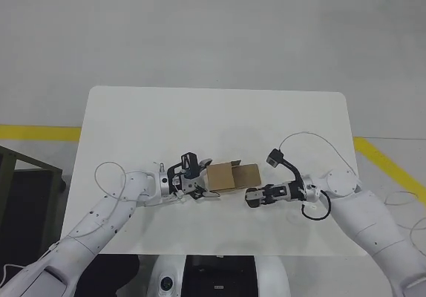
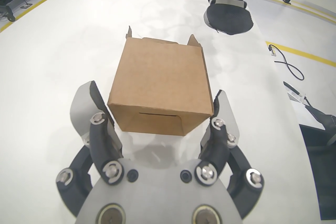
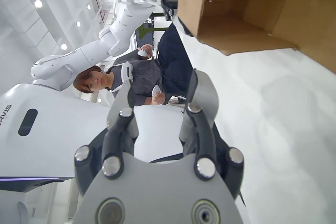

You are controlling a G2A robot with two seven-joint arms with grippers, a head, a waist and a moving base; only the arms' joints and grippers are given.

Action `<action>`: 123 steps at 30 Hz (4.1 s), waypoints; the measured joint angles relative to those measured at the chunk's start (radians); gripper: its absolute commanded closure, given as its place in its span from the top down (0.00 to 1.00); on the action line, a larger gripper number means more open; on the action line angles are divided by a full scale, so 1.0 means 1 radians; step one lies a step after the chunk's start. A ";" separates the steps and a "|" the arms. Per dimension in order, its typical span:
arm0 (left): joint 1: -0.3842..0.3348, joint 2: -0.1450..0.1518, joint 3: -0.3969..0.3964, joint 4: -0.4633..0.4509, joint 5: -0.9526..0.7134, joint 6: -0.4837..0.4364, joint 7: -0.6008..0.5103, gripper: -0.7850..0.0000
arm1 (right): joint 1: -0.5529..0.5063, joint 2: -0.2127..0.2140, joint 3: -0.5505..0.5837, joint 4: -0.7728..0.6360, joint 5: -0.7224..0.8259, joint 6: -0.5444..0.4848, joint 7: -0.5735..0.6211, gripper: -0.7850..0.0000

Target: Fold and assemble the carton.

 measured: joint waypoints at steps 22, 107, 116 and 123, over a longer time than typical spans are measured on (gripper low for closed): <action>0.003 -0.005 -0.004 -0.007 0.007 -0.018 -0.003 0.85 | 0.099 -0.059 -0.073 0.135 -0.238 0.017 -0.200 0.00; -0.037 -0.035 0.034 0.027 0.032 -0.086 0.031 0.91 | 0.145 -0.170 -0.103 0.257 -0.265 -0.058 -0.240 0.00; -0.042 -0.041 0.058 0.022 0.084 -0.059 0.020 0.85 | 0.128 -0.165 -0.080 0.247 -0.271 -0.046 -0.246 0.00; -0.044 -0.047 0.067 0.031 0.082 -0.044 0.042 0.69 | 0.117 -0.162 -0.067 0.232 -0.276 -0.043 -0.240 0.00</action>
